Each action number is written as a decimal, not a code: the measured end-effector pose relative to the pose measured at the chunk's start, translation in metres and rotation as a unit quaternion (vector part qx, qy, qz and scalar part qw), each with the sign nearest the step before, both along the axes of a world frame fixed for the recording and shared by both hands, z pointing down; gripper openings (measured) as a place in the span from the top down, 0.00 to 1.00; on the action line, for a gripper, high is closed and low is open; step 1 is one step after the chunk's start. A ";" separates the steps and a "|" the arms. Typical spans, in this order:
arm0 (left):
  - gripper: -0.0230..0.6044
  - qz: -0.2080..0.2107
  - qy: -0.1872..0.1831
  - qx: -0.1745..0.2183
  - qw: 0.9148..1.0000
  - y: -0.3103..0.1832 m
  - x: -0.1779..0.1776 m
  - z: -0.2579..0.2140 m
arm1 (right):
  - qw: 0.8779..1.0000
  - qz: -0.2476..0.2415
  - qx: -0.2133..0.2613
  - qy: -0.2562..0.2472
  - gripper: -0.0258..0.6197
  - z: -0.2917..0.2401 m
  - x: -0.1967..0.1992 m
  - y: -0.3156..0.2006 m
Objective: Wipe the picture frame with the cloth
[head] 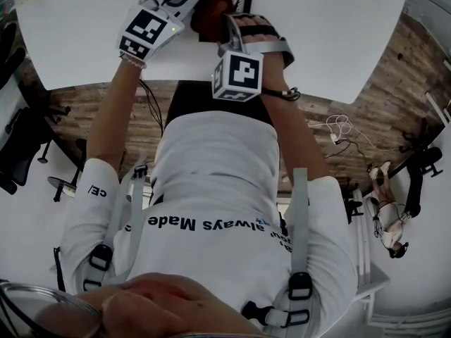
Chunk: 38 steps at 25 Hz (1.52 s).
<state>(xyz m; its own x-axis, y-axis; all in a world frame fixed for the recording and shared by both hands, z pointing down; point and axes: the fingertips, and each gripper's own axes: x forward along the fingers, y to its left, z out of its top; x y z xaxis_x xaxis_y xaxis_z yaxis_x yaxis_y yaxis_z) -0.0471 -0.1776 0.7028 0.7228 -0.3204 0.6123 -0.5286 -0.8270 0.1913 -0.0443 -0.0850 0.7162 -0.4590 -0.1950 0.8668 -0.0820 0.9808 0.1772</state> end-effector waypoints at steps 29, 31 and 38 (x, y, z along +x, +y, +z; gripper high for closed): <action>0.96 -0.001 -0.029 -0.021 0.999 0.009 -0.012 0.019 | 0.999 0.003 0.038 -0.003 0.93 -0.078 0.013 0.001; 0.96 -0.003 -0.032 -0.019 0.999 0.008 -0.015 0.020 | 0.997 0.038 0.068 -0.005 0.93 -0.084 0.016 -0.029; 0.96 -0.010 -0.034 -0.020 0.999 0.003 -0.007 0.022 | 0.994 0.066 0.044 0.072 0.93 0.013 0.020 -0.056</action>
